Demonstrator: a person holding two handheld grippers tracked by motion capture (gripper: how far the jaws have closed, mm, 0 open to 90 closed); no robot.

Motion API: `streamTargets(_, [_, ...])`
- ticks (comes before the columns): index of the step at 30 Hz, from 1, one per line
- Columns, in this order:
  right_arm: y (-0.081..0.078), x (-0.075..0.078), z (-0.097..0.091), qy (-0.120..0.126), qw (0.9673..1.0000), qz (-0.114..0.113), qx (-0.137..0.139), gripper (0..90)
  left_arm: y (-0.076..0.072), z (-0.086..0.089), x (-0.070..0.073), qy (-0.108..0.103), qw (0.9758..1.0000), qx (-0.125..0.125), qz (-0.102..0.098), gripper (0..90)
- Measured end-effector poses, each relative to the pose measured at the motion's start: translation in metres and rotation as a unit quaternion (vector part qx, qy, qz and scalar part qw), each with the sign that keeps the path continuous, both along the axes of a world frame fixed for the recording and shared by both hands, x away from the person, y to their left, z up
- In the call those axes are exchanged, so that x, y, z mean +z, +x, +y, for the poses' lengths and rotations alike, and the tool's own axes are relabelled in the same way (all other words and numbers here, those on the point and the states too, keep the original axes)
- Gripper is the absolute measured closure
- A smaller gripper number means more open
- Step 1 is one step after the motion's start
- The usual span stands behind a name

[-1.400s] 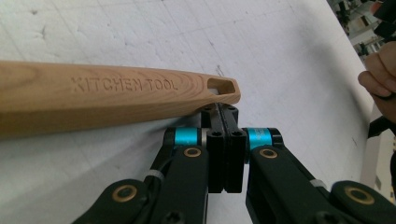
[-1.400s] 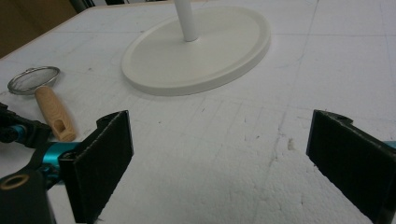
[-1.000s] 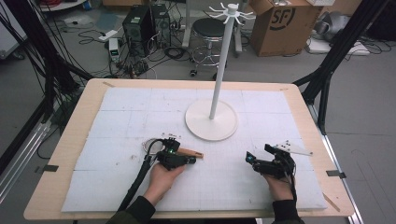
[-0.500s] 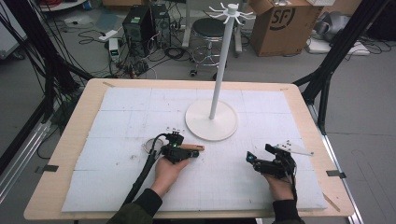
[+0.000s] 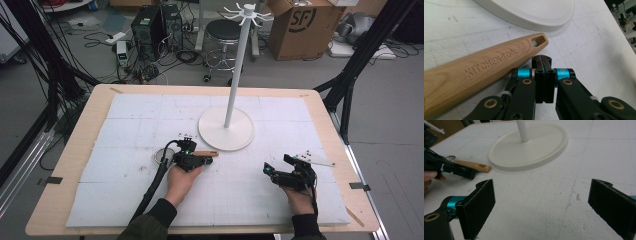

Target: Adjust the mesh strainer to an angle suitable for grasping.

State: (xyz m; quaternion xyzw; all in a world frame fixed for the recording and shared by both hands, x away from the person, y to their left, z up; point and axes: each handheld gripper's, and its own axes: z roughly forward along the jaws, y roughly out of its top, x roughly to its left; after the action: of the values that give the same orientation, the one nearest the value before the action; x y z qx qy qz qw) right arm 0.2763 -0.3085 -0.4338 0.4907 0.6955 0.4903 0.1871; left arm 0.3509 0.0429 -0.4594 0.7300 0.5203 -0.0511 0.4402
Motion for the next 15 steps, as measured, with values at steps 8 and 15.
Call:
streamTargets(8, [0.002, -0.002, -0.001, -0.008, 1.0, 0.004, -0.003, 6.4, -0.001, 0.015, 0.011, -0.024, 0.9997, 0.004, -0.005, 90.0])
streamTargets(15, [0.001, -0.002, 0.0, -0.01, 0.9999, 0.005, -0.004, 6.4, 0.007, 0.047, 0.017, -0.015, 0.9989, 0.041, -0.017, 90.0])
